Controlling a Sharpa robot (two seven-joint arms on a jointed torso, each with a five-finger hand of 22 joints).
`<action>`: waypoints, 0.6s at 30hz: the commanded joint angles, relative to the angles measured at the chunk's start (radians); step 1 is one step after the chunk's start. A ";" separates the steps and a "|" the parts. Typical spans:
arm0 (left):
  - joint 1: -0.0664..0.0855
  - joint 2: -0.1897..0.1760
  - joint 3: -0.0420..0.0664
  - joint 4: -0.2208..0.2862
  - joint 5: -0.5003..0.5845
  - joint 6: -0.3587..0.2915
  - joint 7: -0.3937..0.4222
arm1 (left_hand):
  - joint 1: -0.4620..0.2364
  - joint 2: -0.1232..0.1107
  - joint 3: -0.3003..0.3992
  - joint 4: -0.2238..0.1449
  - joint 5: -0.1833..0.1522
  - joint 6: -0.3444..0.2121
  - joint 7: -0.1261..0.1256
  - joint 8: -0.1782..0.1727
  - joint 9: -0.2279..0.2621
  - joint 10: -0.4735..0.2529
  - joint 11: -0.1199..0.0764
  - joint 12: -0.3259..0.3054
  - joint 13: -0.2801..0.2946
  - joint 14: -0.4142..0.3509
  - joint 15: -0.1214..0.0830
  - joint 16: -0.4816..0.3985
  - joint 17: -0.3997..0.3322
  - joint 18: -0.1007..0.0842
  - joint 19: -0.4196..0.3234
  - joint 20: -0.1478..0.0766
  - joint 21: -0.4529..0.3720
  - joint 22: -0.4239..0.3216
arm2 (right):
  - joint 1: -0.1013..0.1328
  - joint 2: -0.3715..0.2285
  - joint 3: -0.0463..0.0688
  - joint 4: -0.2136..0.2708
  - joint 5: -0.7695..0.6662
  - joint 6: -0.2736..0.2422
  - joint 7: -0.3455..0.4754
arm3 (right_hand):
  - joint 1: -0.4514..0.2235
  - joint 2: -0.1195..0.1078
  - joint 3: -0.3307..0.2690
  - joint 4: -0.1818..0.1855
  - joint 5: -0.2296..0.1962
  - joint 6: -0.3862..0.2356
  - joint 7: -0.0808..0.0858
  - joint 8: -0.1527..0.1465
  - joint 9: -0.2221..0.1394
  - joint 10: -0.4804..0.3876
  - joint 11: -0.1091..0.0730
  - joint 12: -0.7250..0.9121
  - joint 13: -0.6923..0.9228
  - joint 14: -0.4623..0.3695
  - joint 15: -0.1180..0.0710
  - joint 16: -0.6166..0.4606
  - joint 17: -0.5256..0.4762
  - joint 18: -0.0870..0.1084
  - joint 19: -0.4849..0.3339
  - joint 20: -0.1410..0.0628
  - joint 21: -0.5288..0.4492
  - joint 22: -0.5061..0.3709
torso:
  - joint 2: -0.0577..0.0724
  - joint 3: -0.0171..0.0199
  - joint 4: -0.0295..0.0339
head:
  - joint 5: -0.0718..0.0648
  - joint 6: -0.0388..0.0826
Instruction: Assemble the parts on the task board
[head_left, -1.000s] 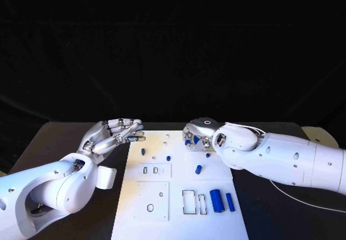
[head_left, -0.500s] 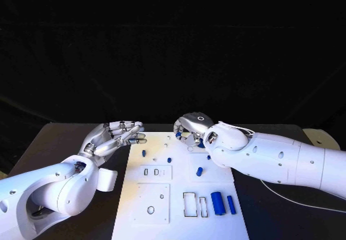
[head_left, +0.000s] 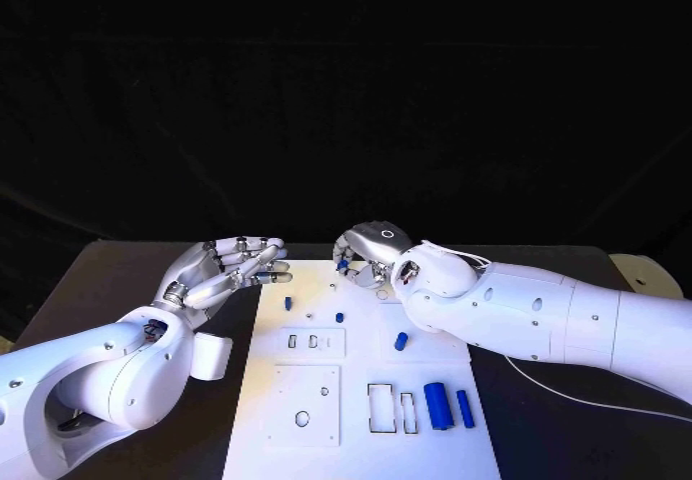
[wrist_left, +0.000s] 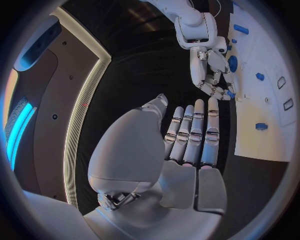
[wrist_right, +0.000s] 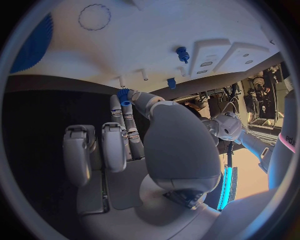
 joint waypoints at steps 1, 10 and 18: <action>0.004 0.002 0.001 0.004 0.003 0.019 0.006 | -0.005 -0.002 0.003 0.002 0.001 -0.009 0.026 -0.005 -0.001 -0.002 0.006 -0.004 -0.001 0.001 0.008 -0.003 0.002 0.014 0.005 -0.002 -0.006 -0.002 | -0.004 0.009 0.000 -0.011 0.001 0.001 0.015 | 0.000 0.010 0.010 -0.019 -0.004 -0.005 0.001 0.001 0.001 0.027 -0.028 -0.002 0.035 0.054 -0.004 -0.003 0.004 -0.008 0.061 0.003 0.002 0.169 | 0.007 -0.0005 0.0050 | -0.001 0.001; 0.007 0.004 0.001 0.004 0.003 0.022 0.006 | -0.004 -0.002 0.003 0.002 0.001 -0.009 0.026 -0.005 -0.001 -0.002 0.006 -0.005 -0.001 0.000 0.008 -0.004 0.002 0.014 0.005 -0.002 -0.007 -0.002 | -0.012 0.027 0.000 -0.040 0.004 0.006 0.015 | 0.000 0.009 0.010 -0.019 -0.006 -0.006 0.000 0.001 0.001 0.026 -0.028 -0.003 0.035 0.054 -0.004 -0.003 0.003 -0.008 0.061 0.004 0.003 0.169 | 0.009 -0.0016 0.0074 | -0.002 0.002; 0.008 0.004 0.001 0.005 0.003 0.027 0.004 | -0.005 -0.003 0.003 0.001 0.001 -0.010 0.026 -0.006 -0.002 -0.003 0.007 -0.007 -0.001 -0.001 0.009 -0.006 0.002 0.013 0.005 -0.002 -0.007 -0.003 | -0.014 0.033 -0.001 -0.055 -0.019 -0.006 -0.006 | -0.001 0.009 0.011 -0.020 -0.006 -0.007 0.001 0.001 0.002 0.025 -0.027 -0.004 0.036 0.054 -0.004 -0.003 0.002 -0.007 0.059 0.004 0.000 0.166 | 0.011 -0.0016 0.0084 | -0.002 0.005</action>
